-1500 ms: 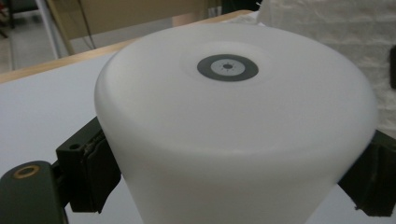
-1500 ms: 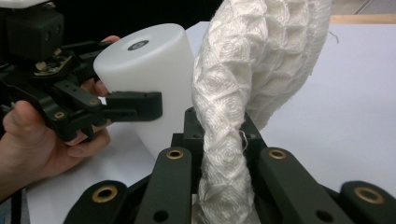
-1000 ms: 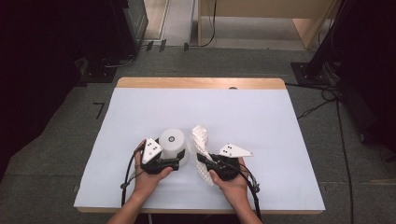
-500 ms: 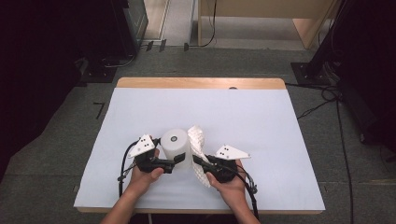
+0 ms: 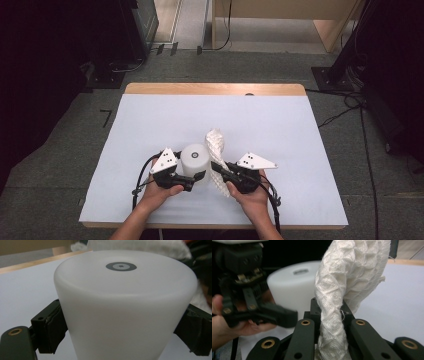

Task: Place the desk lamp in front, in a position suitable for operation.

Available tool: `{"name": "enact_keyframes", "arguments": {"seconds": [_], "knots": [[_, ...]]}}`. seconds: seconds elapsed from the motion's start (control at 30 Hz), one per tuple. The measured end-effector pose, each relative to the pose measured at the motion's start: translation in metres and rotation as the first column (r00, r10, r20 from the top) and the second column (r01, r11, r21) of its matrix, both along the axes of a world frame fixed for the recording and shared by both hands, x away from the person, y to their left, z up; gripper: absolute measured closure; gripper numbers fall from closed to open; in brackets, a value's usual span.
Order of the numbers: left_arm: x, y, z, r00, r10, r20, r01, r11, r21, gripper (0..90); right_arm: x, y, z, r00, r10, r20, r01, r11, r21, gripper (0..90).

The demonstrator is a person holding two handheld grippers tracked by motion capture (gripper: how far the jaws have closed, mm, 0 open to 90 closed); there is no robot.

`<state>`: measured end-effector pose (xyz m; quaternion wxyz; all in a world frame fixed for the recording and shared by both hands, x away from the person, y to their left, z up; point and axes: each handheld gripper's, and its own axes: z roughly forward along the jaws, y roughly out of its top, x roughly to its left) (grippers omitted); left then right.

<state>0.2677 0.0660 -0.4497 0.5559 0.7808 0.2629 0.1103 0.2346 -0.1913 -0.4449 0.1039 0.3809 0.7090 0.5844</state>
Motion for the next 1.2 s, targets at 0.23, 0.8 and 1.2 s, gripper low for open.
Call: {"name": "enact_keyframes", "arguments": {"seconds": [0.23,0.8,1.2], "knots": [[0.003,0.013,0.008,0.9988,0.044,0.022,-0.043,0.9971,-0.063,8.8,0.003,0.014,-0.018,0.9977,0.027,-0.062,-0.029,0.999,-0.044,80.2],[0.005,0.005,-0.019,0.9853,0.15,0.082,-0.157,0.9844,0.08,8.7,0.006,0.005,-0.02,0.997,-0.015,-0.076,0.012,0.999,-0.039,80.3],[-0.008,-0.005,-0.018,0.949,0.304,0.083,-0.31,0.9485,0.066,6.8,0.008,0.0,-0.018,0.9971,-0.031,-0.069,0.028,0.999,-0.034,80.3]]}}
